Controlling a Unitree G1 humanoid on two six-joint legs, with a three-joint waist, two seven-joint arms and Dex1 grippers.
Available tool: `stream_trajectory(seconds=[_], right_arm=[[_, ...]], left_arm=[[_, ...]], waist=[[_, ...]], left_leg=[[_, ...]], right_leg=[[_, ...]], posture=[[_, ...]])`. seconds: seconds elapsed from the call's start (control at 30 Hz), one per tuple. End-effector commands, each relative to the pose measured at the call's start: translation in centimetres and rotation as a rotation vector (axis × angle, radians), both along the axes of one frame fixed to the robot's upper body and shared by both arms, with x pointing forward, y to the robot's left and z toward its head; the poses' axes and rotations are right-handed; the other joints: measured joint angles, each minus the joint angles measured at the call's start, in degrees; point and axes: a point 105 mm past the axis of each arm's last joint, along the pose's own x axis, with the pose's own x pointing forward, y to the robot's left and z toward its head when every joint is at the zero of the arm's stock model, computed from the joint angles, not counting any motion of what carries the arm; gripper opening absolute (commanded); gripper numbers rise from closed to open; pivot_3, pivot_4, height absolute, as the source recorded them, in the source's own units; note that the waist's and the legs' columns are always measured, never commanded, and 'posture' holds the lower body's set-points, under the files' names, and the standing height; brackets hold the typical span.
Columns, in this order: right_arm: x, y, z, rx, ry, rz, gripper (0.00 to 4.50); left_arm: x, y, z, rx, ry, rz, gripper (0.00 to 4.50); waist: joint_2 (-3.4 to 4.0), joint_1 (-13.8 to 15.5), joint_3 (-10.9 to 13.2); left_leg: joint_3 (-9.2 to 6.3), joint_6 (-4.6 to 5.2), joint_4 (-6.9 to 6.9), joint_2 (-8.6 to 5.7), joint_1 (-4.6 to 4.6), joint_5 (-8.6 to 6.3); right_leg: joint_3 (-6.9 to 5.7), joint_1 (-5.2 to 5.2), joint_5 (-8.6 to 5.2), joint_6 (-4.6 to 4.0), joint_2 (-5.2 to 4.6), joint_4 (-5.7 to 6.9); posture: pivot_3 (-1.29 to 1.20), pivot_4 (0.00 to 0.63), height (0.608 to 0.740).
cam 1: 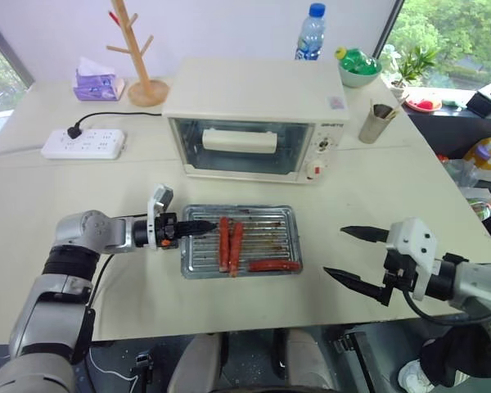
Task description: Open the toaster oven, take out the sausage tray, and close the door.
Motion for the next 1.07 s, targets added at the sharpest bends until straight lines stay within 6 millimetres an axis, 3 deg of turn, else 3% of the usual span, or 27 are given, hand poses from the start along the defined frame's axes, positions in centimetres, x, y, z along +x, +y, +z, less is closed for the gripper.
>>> stream_trajectory(seconds=[0.03, 0.13, 0.2, 0.23, 0.37, 0.43, 0.6, 0.7, 0.87, 0.97, 1.07], right_arm=[[0.3, 0.5, 0.6, 0.008, -0.04, 0.025, 4.5], [0.6, 0.7, 0.6, 0.009, -0.043, 0.032, 4.5], [0.9, 0.7, 0.5, 0.01, -0.046, 0.038, 4.5], [1.0, 0.8, 0.5, 0.01, -0.046, 0.041, 4.5], [1.6, 0.9, 0.4, 0.008, -0.052, 0.055, 4.5], [1.9, 1.0, 0.4, 0.006, -0.051, 0.07, 4.5], [2.6, 0.6, 0.8, 0.009, -0.027, 0.11, 4.5], [2.8, 0.3, 1.6, 0.007, 0.002, 0.161, 4.5], [2.4, 0.2, 3.6, 0.005, 0.083, 0.281, 4.5], [2.1, 0.3, 5.0, 0.004, 0.131, 0.353, 4.5], [2.2, 0.5, 5.6, -0.013, 0.129, 0.391, 4.5]], left_arm=[[0.0, 1.1, 0.4, 0.019, -0.034, 0.032, 1.82], [-0.1, 2.2, 0.5, 0.043, -0.044, 0.065, 3.51], [-0.3, 3.3, 0.6, 0.079, -0.065, 0.088, 4.28], [-0.4, 3.8, 0.6, 0.101, -0.081, 0.096, 4.42], [-1.4, 7.0, -0.3, 0.328, -0.238, 0.106, 4.42], [-2.7, 9.7, -0.7, 0.523, -0.384, 0.073, 4.42], [-4.7, 12.9, 2.9, 0.688, -0.639, -0.017, 4.42], [-5.8, 13.0, 6.7, 0.708, -0.764, -0.081, 4.42], [-8.5, 11.1, 11.7, 0.678, -0.898, -0.253, 4.42], [-9.3, 10.4, 13.4, 0.69, -0.941, -0.306, 4.42], [-9.4, 10.4, 13.8, 0.722, -0.968, -0.334, 4.42]], waist=[[-0.01, -0.07, 0.01], [-0.01, 0.14, 0.01], [-0.02, -0.02, 0.0], [0.0, -0.09, -0.01], [0.03, -0.91, -0.03], [0.1, -1.36, -0.07], [0.22, -1.34, -0.04], [0.07, -0.91, 0.08], [0.14, 0.26, 0.15], [0.19, 0.09, 0.18], [0.29, 0.01, 0.24]], left_leg=[[0.0, 0.0, 0.0, 0.01, 0.0, 0.0], [-0.04, 0.0, -0.02, 0.02, -0.01, 0.0], [-0.04, 0.0, 0.0, 0.02, -0.01, 0.0], [-0.02, 0.0, 0.0, 0.04, 0.03, 0.0], [0.0, -0.01, -0.08, 0.17, 0.08, 0.0], [0.0, -0.01, -0.15, 0.2, 0.09, 0.0], [0.17, -0.01, -0.28, 0.4, 0.12, -0.01], [0.16, -0.01, -0.14, 0.39, -0.02, -0.01], [0.28, 0.01, -0.03, 0.32, -0.28, -0.03], [0.29, 0.03, -0.07, 0.32, -0.36, -0.03], [0.29, 0.03, -0.08, 0.4, -0.34, -0.03]], right_leg=[[0.0, -0.01, 0.0, 0.0, 0.01, 0.0], [-0.02, -0.03, 0.09, 0.16, 0.03, 0.0], [-0.02, -0.02, 0.09, 0.16, 0.02, 0.01], [-0.01, 0.0, 0.09, 0.16, 0.02, 0.02], [0.03, -0.01, 0.04, 0.04, 0.01, 0.01], [0.03, -0.05, 0.0, -0.03, 0.01, 0.01], [0.04, -0.17, 0.04, -0.2, 0.04, -0.03], [-0.03, -0.18, 0.05, -0.21, -0.01, -0.06], [-0.16, -0.19, 0.06, -0.19, -0.1, -0.24], [-0.19, -0.28, 0.06, -0.17, -0.07, -0.25], [-0.22, -0.3, 0.05, -0.16, -0.02, -0.19]], posture=[[0.0, 0.15, 0.736], [0.0, 0.15, 0.736], [0.0, 0.15, 0.736], [0.0, 0.15, 0.736], [0.0, 0.15, 0.736], [0.0, 0.15, 0.736], [0.0, 0.15, 0.736], [0.0, 0.15, 0.736], [0.0, 0.15, 0.736], [0.0, 0.15, 0.736], [0.0, 0.15, 0.736]])
